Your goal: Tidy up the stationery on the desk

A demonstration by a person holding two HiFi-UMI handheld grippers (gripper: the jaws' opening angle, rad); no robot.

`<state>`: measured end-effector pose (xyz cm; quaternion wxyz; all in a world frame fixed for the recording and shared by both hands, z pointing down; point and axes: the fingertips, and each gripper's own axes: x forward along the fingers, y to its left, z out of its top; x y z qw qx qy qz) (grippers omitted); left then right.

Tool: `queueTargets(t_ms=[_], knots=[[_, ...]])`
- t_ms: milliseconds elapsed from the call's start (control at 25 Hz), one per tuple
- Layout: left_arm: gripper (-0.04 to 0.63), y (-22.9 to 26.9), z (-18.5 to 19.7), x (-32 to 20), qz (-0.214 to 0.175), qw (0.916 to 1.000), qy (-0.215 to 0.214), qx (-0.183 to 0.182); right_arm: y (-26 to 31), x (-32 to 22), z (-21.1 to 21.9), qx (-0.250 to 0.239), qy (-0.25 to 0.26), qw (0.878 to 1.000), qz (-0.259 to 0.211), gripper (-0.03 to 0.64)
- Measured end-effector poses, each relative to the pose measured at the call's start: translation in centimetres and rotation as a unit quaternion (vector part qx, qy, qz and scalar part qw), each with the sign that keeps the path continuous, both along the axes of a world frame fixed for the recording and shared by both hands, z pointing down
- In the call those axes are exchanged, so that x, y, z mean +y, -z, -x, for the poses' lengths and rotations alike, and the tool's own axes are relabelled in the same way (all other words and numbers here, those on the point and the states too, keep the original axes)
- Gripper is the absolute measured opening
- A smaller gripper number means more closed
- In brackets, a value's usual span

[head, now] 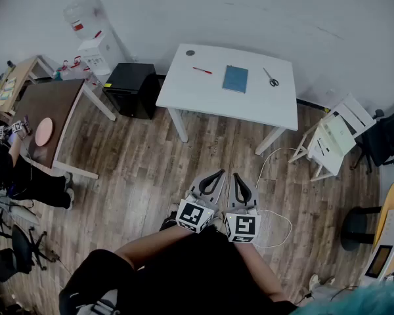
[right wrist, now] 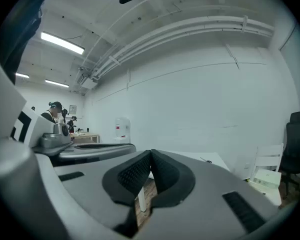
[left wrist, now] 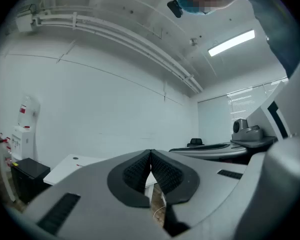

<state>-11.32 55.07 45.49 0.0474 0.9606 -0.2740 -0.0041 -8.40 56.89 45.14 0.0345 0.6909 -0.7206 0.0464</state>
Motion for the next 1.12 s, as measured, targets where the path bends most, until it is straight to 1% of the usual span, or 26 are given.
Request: queueTargets(t_ms=[160, 360, 440, 520, 640, 720, 880, 960, 1120], knots=[[0.014, -0.2, -1.5, 0.2, 0.0, 1.0, -0.005, -0.001, -0.2, 0.2, -1.4, 0.0, -0.002, 1.0, -0.001, 0.032], [0.014, -0.7, -3.0, 1.0, 0.003, 1.0, -0.005, 0.003, 0.7, 1.6, -3.1, 0.022, -0.01, 0.999, -0.027, 0.034], [0.014, -1.4, -3.4, 1.2, 0.009, 0.9999, -0.007, -0.003, 0.0, 1.8, -3.4, 0.017, -0.006, 1.0, -0.02, 0.034], [0.014, -2.1, -3.7, 1.3, 0.015, 0.9998, -0.009, -0.007, -1.0, 1.7, -3.9, 0.0, -0.007, 1.0, -0.01, 0.034], [0.014, -2.8, -3.7, 1.0, 0.013, 0.9997, -0.013, -0.015, -1.7, 1.2, -5.0, -0.007, -0.016, 1.0, 0.0, 0.034], [0.014, -3.2, -3.5, 0.0, 0.01, 0.9997, -0.009, -0.022, -2.4, 0.4, -5.8, -0.005, -0.029, 1.0, 0.01, 0.034], [0.014, -4.4, -3.1, -3.0, 0.026, 0.9993, 0.004, -0.027, -3.6, -1.4, -6.4, -0.01, -0.038, 0.999, 0.027, 0.034], [0.014, -5.0, -3.3, -4.5, 0.031, 0.9992, -0.001, -0.025, -4.1, -2.6, -6.3, -0.008, -0.039, 0.999, 0.033, 0.034], [0.014, -6.1, -4.8, -7.9, 0.046, 0.9983, -0.025, -0.025, -4.9, -6.0, -7.0, -0.002, -0.042, 0.998, 0.048, 0.034]])
